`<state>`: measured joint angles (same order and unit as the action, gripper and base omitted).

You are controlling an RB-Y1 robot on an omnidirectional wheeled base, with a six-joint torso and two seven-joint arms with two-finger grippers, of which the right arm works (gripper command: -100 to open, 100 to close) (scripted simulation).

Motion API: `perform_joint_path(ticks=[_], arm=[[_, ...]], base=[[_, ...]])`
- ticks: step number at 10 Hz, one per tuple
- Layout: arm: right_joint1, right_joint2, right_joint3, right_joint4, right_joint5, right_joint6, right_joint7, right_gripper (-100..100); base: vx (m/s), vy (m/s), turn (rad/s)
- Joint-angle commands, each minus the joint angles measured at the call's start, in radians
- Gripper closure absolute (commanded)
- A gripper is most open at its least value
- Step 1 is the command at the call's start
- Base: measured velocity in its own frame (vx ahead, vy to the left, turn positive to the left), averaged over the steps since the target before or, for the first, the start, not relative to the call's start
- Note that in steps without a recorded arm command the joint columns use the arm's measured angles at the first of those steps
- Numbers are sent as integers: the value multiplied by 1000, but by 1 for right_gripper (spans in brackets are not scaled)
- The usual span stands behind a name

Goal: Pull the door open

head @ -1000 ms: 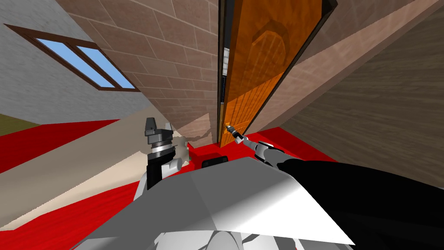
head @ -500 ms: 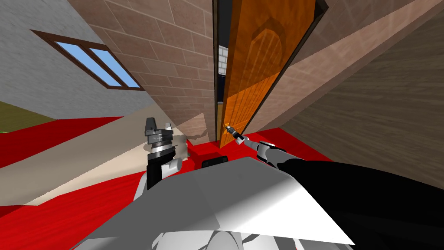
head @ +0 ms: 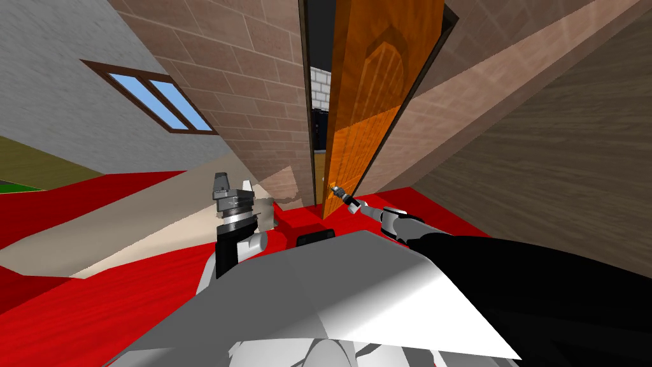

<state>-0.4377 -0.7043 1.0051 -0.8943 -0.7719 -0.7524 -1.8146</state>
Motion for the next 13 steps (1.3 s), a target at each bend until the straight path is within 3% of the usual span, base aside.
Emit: perform_joint_path(ticks=[1,8,9,13], arm=[[-2,-15,26,-13,10,-18,-14,100],[-13,-81,140,-73,53,-100,-76,100],[-11,-79,126,-72,47,-88,-65,100],[-21,-94,167,-30,62,-149,-114,100]], base=[[-97,-100,31],[-144,-184,36],[-54,-96,21],[-150,-153,172]])
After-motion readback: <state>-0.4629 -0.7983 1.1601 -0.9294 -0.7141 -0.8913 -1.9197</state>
